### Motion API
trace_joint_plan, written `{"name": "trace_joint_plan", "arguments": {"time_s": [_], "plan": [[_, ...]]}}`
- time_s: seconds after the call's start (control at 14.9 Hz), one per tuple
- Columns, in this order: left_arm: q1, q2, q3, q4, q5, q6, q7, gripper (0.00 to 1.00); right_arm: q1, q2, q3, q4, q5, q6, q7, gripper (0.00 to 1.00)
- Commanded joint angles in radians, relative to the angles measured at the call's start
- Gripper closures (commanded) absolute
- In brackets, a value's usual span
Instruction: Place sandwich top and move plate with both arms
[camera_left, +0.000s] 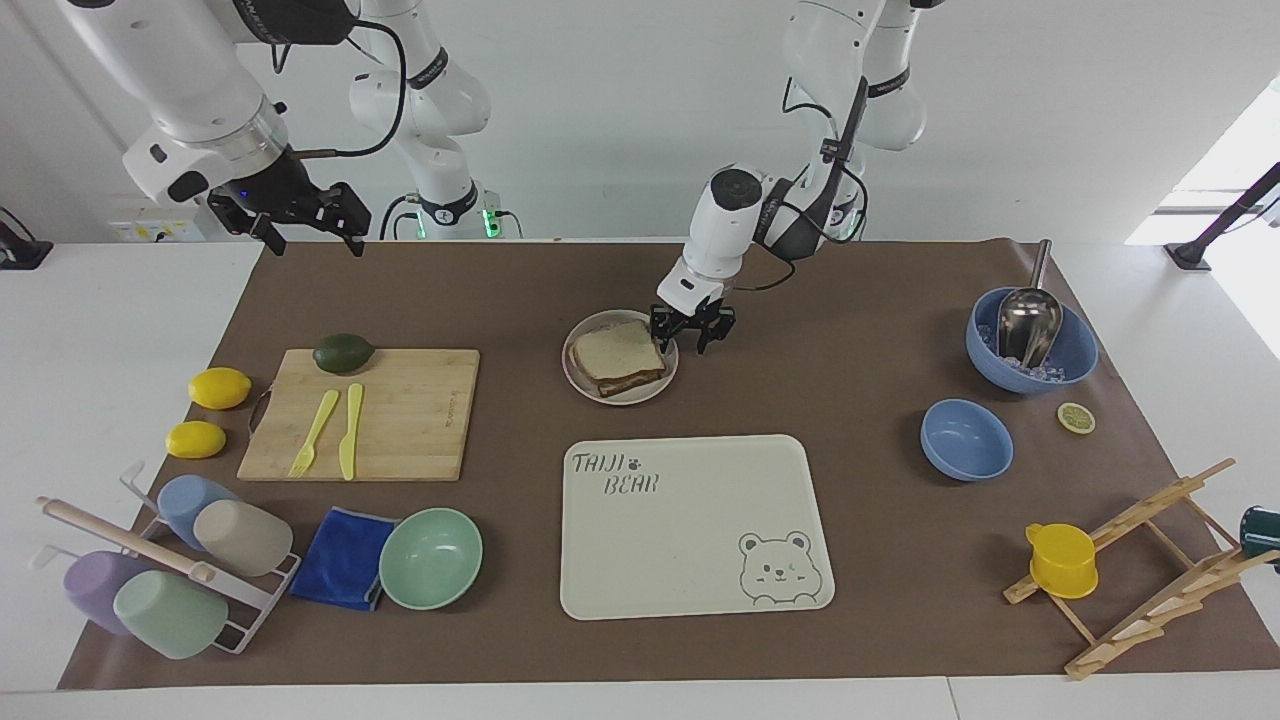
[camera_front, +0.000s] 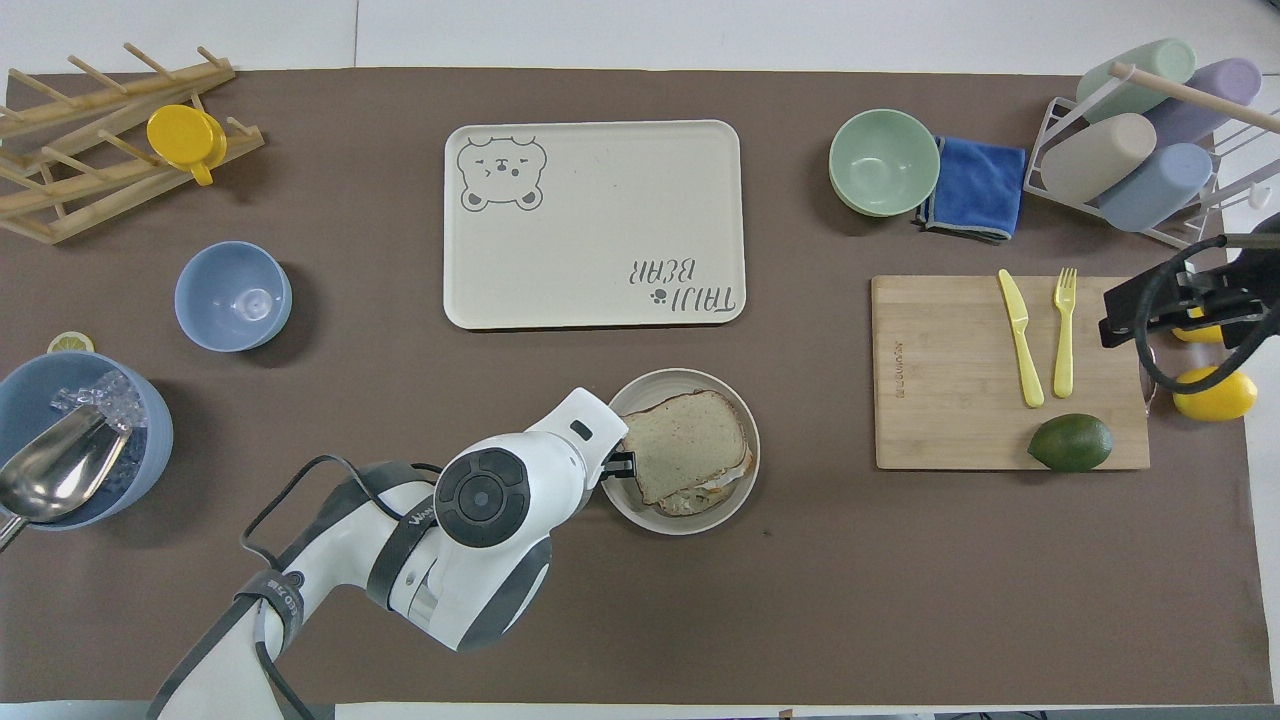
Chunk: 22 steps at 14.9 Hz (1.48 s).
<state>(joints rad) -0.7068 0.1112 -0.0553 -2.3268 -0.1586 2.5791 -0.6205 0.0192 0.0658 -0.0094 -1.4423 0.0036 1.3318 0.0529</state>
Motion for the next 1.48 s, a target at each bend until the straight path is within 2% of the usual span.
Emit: {"name": "trace_joint_plan", "arguments": {"time_s": [0.0, 0.2, 0.4, 1.01, 1.21, 1.41], "plan": [[-0.020, 0.028, 0.015, 0.014, -0.016, 0.033, 0.010, 0.61, 0.022, 0.005, -0.032, 0.014, 0.010, -0.005, -0.019, 0.00], [-0.020, 0.030, 0.015, 0.029, -0.016, 0.033, 0.010, 0.79, 0.025, -0.058, -0.064, -0.097, 0.010, 0.000, -0.021, 0.00], [-0.017, 0.031, 0.014, 0.032, -0.016, 0.033, 0.010, 1.00, 0.027, -0.063, -0.052, -0.110, -0.010, 0.041, -0.022, 0.00], [0.032, 0.025, 0.014, 0.063, -0.039, -0.017, 0.011, 1.00, -0.047, -0.063, -0.050, -0.110, 0.006, 0.047, -0.096, 0.00], [0.055, 0.024, 0.014, 0.133, -0.084, -0.123, 0.045, 1.00, -0.045, -0.063, -0.054, -0.105, 0.009, 0.046, -0.087, 0.00], [0.099, 0.015, 0.018, 0.214, -0.177, -0.261, 0.145, 1.00, -0.036, -0.067, -0.063, -0.105, 0.009, 0.038, -0.085, 0.00]]}}
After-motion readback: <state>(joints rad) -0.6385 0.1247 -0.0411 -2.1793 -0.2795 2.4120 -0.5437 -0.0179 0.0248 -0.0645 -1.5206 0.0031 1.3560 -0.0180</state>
